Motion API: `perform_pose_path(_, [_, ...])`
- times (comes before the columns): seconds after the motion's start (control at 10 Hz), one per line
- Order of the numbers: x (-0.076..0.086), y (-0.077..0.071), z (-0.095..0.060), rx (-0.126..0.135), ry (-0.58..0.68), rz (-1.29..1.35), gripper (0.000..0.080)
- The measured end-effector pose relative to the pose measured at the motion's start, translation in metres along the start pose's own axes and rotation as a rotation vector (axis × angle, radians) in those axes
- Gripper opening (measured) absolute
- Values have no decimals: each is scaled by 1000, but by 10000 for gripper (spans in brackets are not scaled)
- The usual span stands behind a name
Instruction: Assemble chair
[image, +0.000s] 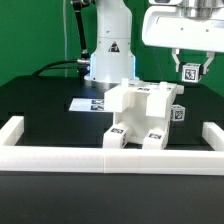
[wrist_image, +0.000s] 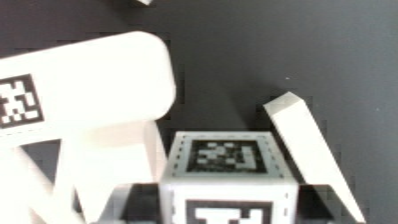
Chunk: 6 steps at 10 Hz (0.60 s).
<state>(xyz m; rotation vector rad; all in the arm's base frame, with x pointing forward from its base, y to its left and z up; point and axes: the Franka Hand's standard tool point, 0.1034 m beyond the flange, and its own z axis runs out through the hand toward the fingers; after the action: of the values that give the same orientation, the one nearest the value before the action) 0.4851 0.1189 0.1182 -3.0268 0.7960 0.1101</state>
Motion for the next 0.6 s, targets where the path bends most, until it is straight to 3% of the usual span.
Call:
perform_pose_path(0.2, [2, 3, 0, -4, 1, -32, 288])
perform_pose_path(0.4, [24, 24, -7, -16, 10, -185, 288])
perform_pose_path(0.6, [40, 29, -16, -11, 16, -242, 288])
